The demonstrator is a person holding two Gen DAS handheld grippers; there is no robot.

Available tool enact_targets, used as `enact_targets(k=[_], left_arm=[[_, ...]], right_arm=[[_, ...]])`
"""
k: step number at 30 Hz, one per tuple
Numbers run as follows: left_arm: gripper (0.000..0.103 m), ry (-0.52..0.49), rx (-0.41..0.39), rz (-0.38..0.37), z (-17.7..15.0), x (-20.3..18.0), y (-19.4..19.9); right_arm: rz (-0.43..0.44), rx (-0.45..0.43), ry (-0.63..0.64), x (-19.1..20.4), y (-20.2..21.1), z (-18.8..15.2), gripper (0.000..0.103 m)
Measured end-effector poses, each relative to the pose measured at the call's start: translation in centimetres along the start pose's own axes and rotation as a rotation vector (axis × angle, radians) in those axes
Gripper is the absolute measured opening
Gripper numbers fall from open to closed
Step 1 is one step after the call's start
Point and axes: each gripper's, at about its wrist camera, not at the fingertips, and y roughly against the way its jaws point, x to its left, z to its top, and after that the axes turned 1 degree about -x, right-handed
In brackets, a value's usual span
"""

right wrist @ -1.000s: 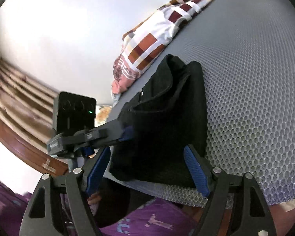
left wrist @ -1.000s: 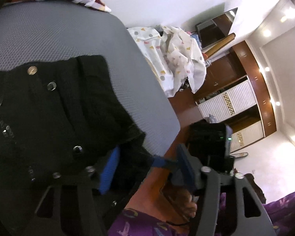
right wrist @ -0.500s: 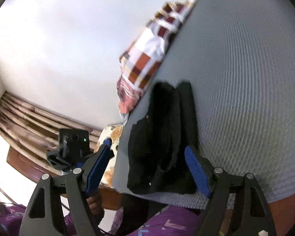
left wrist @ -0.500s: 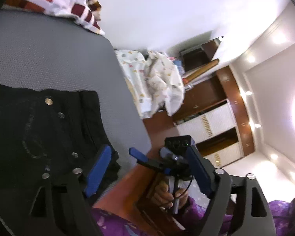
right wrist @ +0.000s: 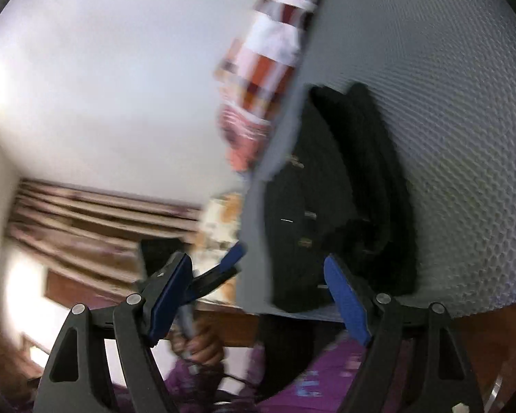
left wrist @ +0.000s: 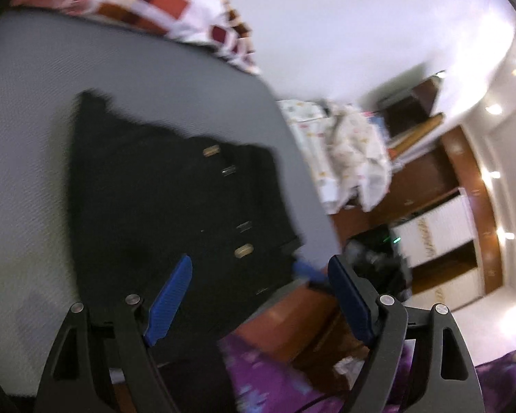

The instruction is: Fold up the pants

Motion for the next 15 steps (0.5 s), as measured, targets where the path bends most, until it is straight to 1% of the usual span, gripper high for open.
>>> enact_targets(k=[2, 4, 5, 7, 9, 11, 12, 13, 14, 15], left_arm=[[0.081, -0.012, -0.006, 0.063, -1.1, 1.1, 0.4], [0.081, 0.001, -0.015, 0.100, -2.1, 2.6, 1.1], [0.081, 0.023, -0.022, 0.102, -2.6, 3.5, 1.5], [0.081, 0.066, -0.035, 0.103, -3.0, 4.8, 2.0], [0.081, 0.107, -0.045, 0.096, -3.3, 5.8, 2.3], [0.081, 0.135, -0.049, 0.087, -3.2, 6.4, 2.4], [0.081, 0.137, -0.051, 0.086, -3.1, 6.5, 2.4], [0.081, 0.131, -0.056, 0.087, -3.1, 6.4, 2.5], [0.081, 0.127, -0.058, 0.088, -3.1, 6.6, 2.6], [0.081, 0.122, -0.061, 0.090, -3.1, 6.6, 2.5]], right_arm=[[0.015, -0.027, -0.024, -0.4, -0.2, 0.1, 0.077], [-0.027, -0.078, -0.036, -0.6, 0.0, 0.5, 0.076], [-0.044, -0.113, -0.045, -0.6, 0.1, 0.6, 0.076], [-0.066, -0.154, -0.068, -0.7, 0.1, 0.6, 0.076], [-0.066, -0.168, -0.079, -0.6, -0.4, 0.5, 0.078], [-0.090, -0.182, -0.029, 0.6, -0.7, 0.3, 0.075], [-0.115, -0.185, 0.017, 1.4, -0.7, 0.2, 0.064], [-0.141, -0.185, 0.069, 2.4, -0.8, 0.2, 0.044], [-0.152, -0.180, 0.100, 3.0, -0.9, 0.2, 0.033], [-0.158, -0.164, 0.119, 3.4, -1.2, 0.3, 0.019]])
